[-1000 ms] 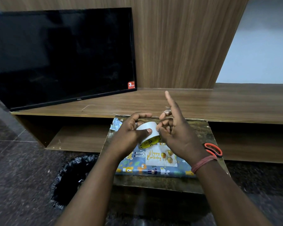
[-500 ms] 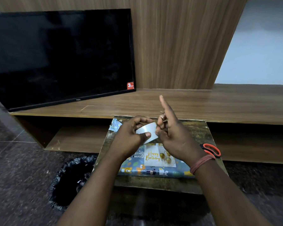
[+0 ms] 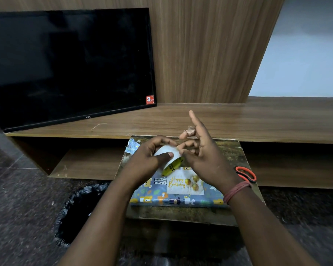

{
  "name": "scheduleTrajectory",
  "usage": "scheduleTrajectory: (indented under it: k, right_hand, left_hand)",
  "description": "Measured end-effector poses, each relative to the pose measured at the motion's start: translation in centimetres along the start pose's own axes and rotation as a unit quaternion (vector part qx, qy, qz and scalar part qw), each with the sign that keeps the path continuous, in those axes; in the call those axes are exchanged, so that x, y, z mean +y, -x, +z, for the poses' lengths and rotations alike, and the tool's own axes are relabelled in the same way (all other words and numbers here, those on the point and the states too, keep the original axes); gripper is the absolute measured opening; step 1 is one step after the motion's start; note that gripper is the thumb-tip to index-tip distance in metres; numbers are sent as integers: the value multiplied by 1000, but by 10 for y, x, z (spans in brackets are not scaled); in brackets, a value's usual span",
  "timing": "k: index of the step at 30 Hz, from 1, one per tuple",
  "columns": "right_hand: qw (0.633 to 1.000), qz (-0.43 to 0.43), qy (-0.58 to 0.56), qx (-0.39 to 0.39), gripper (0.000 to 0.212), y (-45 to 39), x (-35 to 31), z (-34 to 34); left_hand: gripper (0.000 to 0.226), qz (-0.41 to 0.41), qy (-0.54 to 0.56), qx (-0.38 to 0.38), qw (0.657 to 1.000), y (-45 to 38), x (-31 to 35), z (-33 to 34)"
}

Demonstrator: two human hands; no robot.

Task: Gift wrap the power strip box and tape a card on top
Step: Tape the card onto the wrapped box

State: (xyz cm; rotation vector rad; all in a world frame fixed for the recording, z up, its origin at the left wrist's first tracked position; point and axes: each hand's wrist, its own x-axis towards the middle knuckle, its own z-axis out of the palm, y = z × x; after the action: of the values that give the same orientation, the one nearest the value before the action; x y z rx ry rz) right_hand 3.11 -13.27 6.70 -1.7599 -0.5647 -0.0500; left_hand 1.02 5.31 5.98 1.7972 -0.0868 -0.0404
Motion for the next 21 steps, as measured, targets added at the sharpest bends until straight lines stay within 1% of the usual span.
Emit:
scheduleTrajectory:
  k: [3, 5, 8, 9, 12, 16, 21]
  right_hand:
    - [998, 19, -39, 35, 90, -2, -2, 1]
    - [997, 28, -41, 58, 87, -3, -5, 1]
    - [991, 40, -46, 118, 82, -6, -8, -3]
    - [989, 47, -57, 131, 82, -8, -10, -5]
    - [983, 68, -92, 145, 82, -8, -11, -8]
    - [975, 95, -120, 161, 77, -8, -11, -8]
    - [969, 100, -149, 168, 65, -6, -13, -8]
  left_hand:
    - [28, -12, -3, 9, 1000, -1, 1, 1]
    - [27, -7, -19, 20, 1000, 0, 2, 3]
    - [9, -8, -26, 35, 999, -1, 3, 8]
    - [11, -10, -24, 38, 999, -1, 3, 9]
    - [9, -5, -28, 35, 999, -1, 6, 8]
    - [5, -5, -26, 19, 999, 0, 8, 6]
    - [14, -14, -38, 13, 999, 0, 10, 7]
